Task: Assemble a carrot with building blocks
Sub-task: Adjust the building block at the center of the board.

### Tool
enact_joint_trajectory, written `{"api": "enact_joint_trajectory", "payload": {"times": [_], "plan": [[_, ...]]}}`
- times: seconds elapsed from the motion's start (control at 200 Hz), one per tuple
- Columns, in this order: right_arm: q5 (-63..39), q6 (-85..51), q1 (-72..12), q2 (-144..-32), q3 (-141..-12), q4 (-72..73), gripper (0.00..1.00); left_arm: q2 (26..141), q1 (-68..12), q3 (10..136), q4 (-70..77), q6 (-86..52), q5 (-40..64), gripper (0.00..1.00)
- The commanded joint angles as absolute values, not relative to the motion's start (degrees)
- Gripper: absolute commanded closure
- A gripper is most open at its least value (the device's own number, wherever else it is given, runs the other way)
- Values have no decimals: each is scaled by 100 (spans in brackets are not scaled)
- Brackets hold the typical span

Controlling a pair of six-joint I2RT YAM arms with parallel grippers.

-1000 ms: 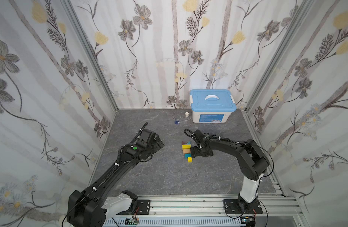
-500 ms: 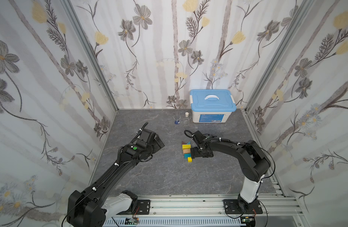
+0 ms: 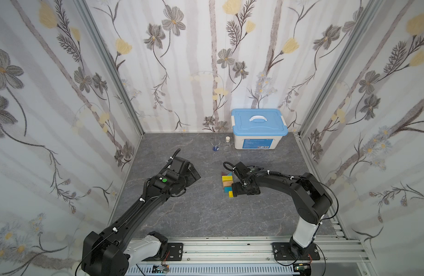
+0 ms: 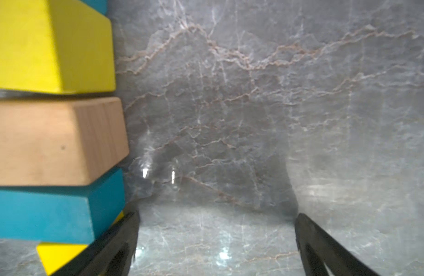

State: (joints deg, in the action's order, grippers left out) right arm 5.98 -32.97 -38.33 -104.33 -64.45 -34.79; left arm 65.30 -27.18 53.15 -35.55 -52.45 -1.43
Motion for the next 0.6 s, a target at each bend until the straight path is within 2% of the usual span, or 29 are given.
{"api": "enact_joint_trajectory", "payload": {"times": [0.0,0.595], "plan": [[580,-3401,-3857,-10461,-6486,-3533,0,6522,-2717,5357,-3543,-5168,-176,0],[628,-3511,-3995,-10250,-6182,-3604,0,6521,-2711,5310,-3490,-5186,-149,0]]}}
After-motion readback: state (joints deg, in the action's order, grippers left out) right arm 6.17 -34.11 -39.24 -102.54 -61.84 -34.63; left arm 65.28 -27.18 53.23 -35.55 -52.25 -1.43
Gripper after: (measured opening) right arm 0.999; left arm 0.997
